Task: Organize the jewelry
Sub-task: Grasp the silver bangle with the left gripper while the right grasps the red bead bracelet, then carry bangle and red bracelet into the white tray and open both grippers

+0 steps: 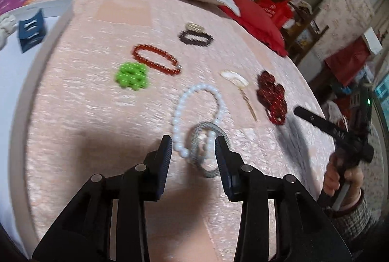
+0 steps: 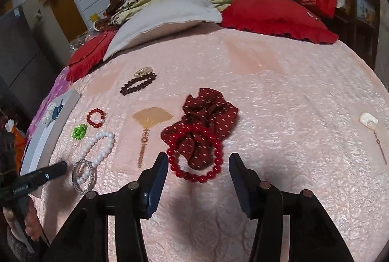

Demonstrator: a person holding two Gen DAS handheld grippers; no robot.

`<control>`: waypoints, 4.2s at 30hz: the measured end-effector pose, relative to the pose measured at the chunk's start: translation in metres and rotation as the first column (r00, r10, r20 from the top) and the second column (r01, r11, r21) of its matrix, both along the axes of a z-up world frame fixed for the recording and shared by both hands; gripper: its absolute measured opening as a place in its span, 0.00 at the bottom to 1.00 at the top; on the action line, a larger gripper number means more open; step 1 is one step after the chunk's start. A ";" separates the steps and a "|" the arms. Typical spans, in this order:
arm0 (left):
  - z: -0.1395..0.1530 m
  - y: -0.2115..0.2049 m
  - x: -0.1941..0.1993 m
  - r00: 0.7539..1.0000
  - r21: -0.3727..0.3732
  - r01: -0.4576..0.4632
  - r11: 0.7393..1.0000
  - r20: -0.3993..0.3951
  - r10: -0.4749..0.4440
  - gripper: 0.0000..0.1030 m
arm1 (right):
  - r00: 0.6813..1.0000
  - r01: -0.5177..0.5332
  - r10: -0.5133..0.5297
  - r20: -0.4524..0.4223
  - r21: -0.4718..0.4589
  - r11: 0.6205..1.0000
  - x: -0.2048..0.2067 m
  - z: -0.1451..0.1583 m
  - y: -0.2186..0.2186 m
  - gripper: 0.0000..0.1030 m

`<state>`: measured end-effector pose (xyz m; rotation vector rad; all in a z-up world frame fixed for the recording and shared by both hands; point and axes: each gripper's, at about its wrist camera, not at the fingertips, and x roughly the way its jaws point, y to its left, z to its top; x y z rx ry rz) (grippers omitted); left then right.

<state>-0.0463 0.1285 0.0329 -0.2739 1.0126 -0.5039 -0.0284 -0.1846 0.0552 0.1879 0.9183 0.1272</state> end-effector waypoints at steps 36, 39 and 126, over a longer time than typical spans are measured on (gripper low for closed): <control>-0.007 0.001 -0.001 1.000 0.166 0.005 0.986 0.013 -0.007 0.06 | 0.996 0.058 -0.061 -0.058 -0.053 0.997 0.009 -0.032 -0.007 0.27; -0.014 0.003 0.000 1.000 0.174 0.002 0.985 -0.010 0.000 0.06 | 0.996 0.060 -0.064 -0.057 -0.074 0.995 0.014 -0.034 -0.004 0.27; -0.011 0.270 0.072 0.686 0.214 -0.706 0.675 -0.028 0.727 0.06 | 0.855 -0.502 0.490 -0.172 -0.031 0.864 0.148 -0.025 0.439 0.08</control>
